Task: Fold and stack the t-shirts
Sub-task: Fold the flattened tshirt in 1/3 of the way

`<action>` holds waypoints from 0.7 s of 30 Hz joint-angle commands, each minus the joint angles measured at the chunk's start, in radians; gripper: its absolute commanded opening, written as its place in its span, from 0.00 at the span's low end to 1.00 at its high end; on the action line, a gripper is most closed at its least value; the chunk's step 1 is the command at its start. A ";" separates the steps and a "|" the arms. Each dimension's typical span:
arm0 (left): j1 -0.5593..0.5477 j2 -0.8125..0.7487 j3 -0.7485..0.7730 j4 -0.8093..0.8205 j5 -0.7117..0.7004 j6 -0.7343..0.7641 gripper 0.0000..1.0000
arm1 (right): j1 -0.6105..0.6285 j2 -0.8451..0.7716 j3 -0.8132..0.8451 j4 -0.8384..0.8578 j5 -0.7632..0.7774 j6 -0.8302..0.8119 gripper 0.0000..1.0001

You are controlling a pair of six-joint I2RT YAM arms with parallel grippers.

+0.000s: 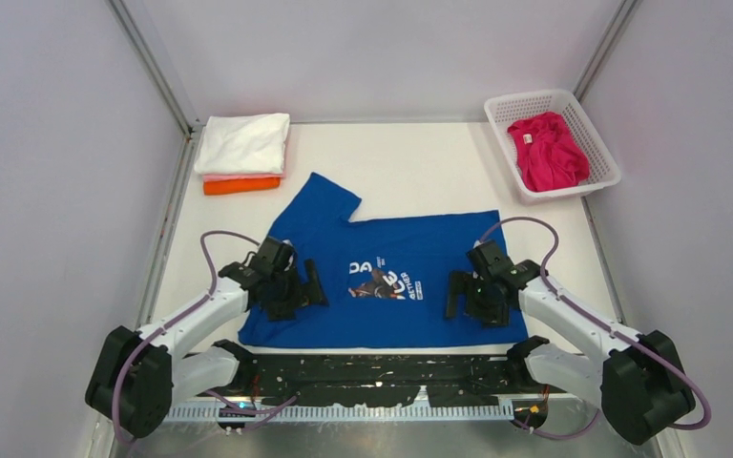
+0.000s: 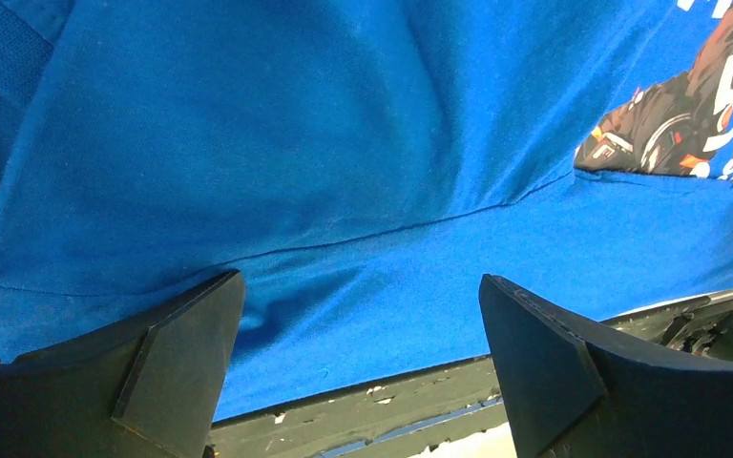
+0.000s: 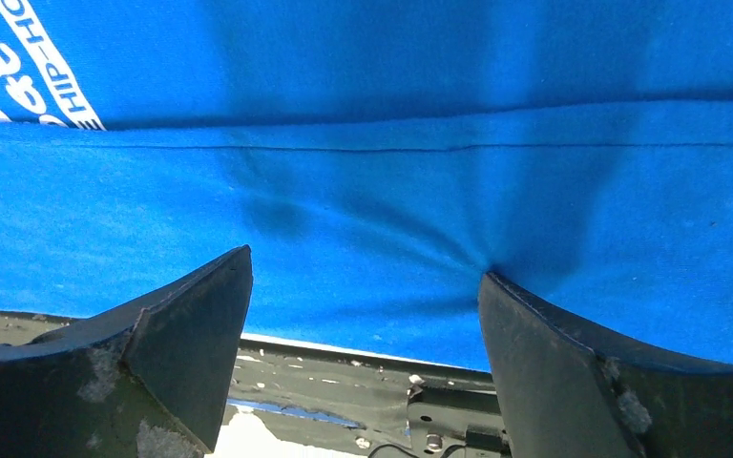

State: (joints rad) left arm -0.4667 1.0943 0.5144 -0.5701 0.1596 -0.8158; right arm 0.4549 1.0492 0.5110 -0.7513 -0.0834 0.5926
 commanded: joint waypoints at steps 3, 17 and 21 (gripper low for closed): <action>-0.001 -0.030 -0.042 -0.169 -0.069 -0.003 1.00 | 0.009 -0.053 -0.013 -0.050 -0.006 0.039 0.95; -0.001 0.006 0.319 -0.163 -0.109 0.084 1.00 | 0.006 -0.111 0.232 0.094 0.208 -0.014 0.95; 0.004 0.120 0.446 -0.130 -0.141 0.122 1.00 | -0.004 -0.064 0.209 0.170 0.165 -0.037 0.95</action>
State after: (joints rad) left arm -0.4664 1.1221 0.8539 -0.7353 0.0669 -0.7525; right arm 0.4568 0.9489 0.7181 -0.6647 0.0589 0.5858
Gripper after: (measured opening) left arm 0.994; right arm 0.955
